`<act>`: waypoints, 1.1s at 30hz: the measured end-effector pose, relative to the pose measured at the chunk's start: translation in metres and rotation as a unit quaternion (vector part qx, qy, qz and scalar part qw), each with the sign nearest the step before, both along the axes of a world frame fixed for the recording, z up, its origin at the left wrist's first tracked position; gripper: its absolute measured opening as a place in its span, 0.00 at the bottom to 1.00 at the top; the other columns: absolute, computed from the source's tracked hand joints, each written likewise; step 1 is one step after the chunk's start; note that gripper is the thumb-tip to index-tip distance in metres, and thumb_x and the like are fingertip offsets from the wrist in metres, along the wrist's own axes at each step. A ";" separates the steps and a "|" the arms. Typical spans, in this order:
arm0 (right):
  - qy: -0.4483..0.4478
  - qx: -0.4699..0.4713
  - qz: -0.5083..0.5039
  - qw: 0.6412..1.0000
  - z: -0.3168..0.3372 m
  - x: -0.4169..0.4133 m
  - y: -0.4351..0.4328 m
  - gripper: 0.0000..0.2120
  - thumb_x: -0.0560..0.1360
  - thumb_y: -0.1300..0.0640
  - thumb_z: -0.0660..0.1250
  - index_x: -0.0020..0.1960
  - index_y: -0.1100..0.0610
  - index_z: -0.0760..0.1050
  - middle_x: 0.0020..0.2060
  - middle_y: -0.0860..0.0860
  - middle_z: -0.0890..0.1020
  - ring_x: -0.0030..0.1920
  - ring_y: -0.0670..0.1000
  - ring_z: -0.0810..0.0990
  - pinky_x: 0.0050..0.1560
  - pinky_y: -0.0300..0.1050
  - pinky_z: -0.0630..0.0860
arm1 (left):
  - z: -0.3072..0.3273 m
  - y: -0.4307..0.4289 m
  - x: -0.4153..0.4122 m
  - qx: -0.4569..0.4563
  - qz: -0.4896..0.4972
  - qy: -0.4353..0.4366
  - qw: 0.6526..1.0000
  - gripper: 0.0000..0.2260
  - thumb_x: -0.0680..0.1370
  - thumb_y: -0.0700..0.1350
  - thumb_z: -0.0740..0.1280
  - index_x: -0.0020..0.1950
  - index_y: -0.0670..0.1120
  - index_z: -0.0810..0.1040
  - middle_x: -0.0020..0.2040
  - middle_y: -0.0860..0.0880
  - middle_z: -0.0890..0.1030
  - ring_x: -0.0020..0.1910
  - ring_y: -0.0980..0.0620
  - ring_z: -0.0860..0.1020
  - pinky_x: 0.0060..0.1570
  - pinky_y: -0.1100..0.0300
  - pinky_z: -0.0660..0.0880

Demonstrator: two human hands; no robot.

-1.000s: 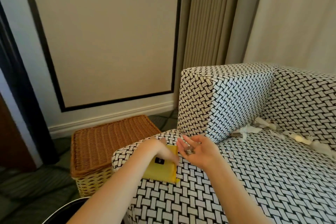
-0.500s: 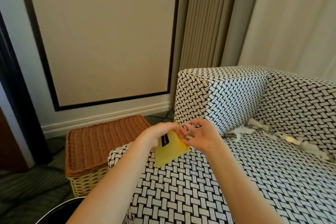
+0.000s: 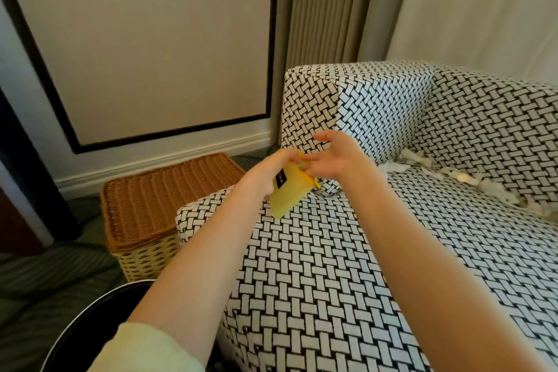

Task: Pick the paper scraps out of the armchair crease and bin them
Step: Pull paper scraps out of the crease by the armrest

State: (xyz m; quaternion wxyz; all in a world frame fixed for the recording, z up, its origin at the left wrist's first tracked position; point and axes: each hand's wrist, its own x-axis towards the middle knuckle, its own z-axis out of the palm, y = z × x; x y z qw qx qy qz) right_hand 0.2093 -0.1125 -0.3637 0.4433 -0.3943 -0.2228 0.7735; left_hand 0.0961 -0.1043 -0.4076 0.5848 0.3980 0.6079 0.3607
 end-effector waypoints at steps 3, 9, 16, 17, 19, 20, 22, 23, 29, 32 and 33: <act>-0.019 0.020 0.003 1.000 0.001 0.007 -0.002 0.26 0.77 0.62 0.55 0.71 0.70 0.51 0.67 0.68 0.62 0.63 0.67 0.68 0.57 0.59 0.68 | -0.002 0.006 0.003 0.001 0.004 0.008 1.000 0.28 0.62 0.50 0.67 0.62 0.45 0.73 0.55 0.43 0.78 0.53 0.44 0.75 0.53 0.51 0.72; -0.098 0.016 -0.052 0.994 -0.015 0.036 -0.003 0.14 0.75 0.62 0.57 0.58 0.66 0.71 0.64 0.65 0.67 0.65 0.63 0.66 0.53 0.55 0.72 | -0.015 0.023 0.010 0.028 0.018 0.128 0.991 0.36 0.62 0.56 0.69 0.68 0.44 0.68 0.63 0.43 0.73 0.60 0.42 0.72 0.59 0.49 0.71; -0.159 0.023 -0.087 0.983 -0.044 0.067 -0.004 0.11 0.77 0.63 0.54 0.51 0.60 0.75 0.52 0.56 0.77 0.50 0.55 0.75 0.55 0.50 0.71 | -0.029 0.031 0.013 0.092 -0.020 0.366 0.926 0.33 0.69 0.61 0.68 0.68 0.43 0.68 0.65 0.41 0.71 0.64 0.40 0.69 0.63 0.46 0.68; -0.179 0.026 -0.097 0.979 -0.047 0.070 -0.003 0.11 0.77 0.64 0.54 0.52 0.59 0.75 0.50 0.55 0.78 0.49 0.53 0.76 0.53 0.48 0.72 | -0.032 0.032 0.013 0.129 -0.016 0.393 0.910 0.30 0.69 0.59 0.69 0.64 0.43 0.70 0.63 0.41 0.73 0.61 0.40 0.71 0.61 0.45 0.70; -0.231 0.037 -0.130 0.963 -0.052 0.075 0.002 0.11 0.78 0.64 0.57 0.56 0.60 0.74 0.44 0.53 0.79 0.43 0.50 0.76 0.45 0.43 0.75 | -0.037 0.025 0.018 0.232 -0.036 0.419 0.877 0.22 0.71 0.50 0.71 0.60 0.42 0.72 0.60 0.40 0.74 0.59 0.40 0.73 0.59 0.47 0.72; -0.266 0.042 -0.151 0.951 -0.056 0.078 0.005 0.11 0.77 0.65 0.58 0.57 0.60 0.73 0.42 0.53 0.79 0.39 0.48 0.75 0.41 0.40 0.75 | -0.037 0.020 0.021 0.288 -0.056 0.434 0.852 0.18 0.72 0.44 0.70 0.60 0.42 0.72 0.60 0.41 0.74 0.60 0.41 0.72 0.61 0.49 0.71; -0.333 0.054 -0.186 0.923 -0.069 0.087 0.009 0.12 0.76 0.69 0.59 0.57 0.61 0.74 0.42 0.53 0.79 0.35 0.46 0.74 0.35 0.37 0.73 | -0.037 0.004 0.031 0.399 -0.091 0.457 0.790 0.14 0.74 0.35 0.66 0.59 0.42 0.72 0.59 0.43 0.73 0.60 0.45 0.70 0.62 0.54 0.70; -0.357 0.067 -0.204 0.909 -0.078 0.091 0.011 0.13 0.74 0.71 0.59 0.57 0.62 0.74 0.43 0.53 0.79 0.34 0.47 0.74 0.35 0.37 0.74 | -0.038 0.000 0.038 0.439 -0.115 0.451 0.769 0.13 0.74 0.33 0.64 0.58 0.42 0.72 0.57 0.45 0.73 0.59 0.47 0.71 0.60 0.55 0.70; -0.405 0.162 -0.223 0.872 -0.111 0.101 0.015 0.16 0.70 0.75 0.62 0.53 0.61 0.75 0.41 0.53 0.79 0.37 0.49 0.78 0.44 0.42 0.79 | -0.063 0.012 0.079 0.366 -0.232 0.375 0.819 0.17 0.77 0.33 0.60 0.63 0.45 0.72 0.59 0.45 0.76 0.56 0.48 0.75 0.56 0.57 0.73; -0.344 0.126 -0.283 0.886 -0.102 0.108 0.018 0.16 0.70 0.75 0.60 0.53 0.61 0.74 0.42 0.53 0.76 0.35 0.49 0.77 0.39 0.38 0.78 | -0.057 0.029 0.099 0.310 -0.238 0.351 0.851 0.20 0.77 0.33 0.59 0.68 0.46 0.69 0.64 0.45 0.74 0.60 0.49 0.74 0.60 0.57 0.71; -0.374 0.112 -0.298 0.871 -0.102 0.112 0.019 0.16 0.70 0.75 0.60 0.52 0.59 0.74 0.42 0.52 0.76 0.34 0.48 0.76 0.35 0.36 0.77 | -0.054 0.036 0.106 0.297 -0.246 0.352 0.853 0.21 0.77 0.32 0.59 0.69 0.46 0.68 0.64 0.45 0.74 0.61 0.48 0.74 0.60 0.58 0.72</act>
